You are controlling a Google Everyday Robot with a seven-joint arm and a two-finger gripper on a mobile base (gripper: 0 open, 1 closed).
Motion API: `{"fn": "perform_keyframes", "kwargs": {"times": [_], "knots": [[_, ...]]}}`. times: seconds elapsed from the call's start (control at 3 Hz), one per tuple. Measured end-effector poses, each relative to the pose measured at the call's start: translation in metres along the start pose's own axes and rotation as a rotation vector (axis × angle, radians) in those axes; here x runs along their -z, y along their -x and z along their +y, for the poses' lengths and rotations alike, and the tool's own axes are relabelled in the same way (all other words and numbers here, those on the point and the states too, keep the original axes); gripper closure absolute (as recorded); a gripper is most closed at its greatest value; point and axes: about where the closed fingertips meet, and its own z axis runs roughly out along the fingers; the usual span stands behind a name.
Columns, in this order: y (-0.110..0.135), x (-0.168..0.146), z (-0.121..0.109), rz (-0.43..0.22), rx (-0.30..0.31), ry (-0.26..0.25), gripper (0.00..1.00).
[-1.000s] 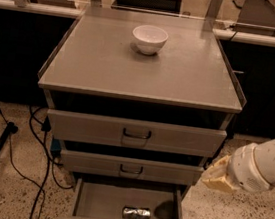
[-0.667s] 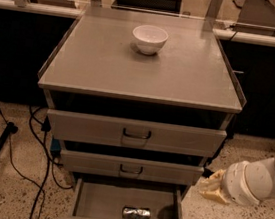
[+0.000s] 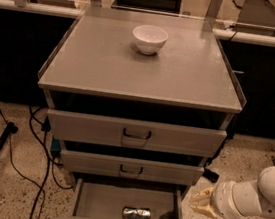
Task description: Pick redbull can from bottom drawer and place on counter
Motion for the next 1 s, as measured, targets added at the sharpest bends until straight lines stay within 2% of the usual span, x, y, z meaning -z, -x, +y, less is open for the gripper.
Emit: {"fn": "perform_keyframes", "kwargs": {"times": [0.33, 1.0], "knots": [[0.000, 0.000, 0.000, 0.000, -0.001, 0.000, 1.00], [-0.036, -0.072, -0.015, 0.007, 0.082, 0.013, 1.00]]}}
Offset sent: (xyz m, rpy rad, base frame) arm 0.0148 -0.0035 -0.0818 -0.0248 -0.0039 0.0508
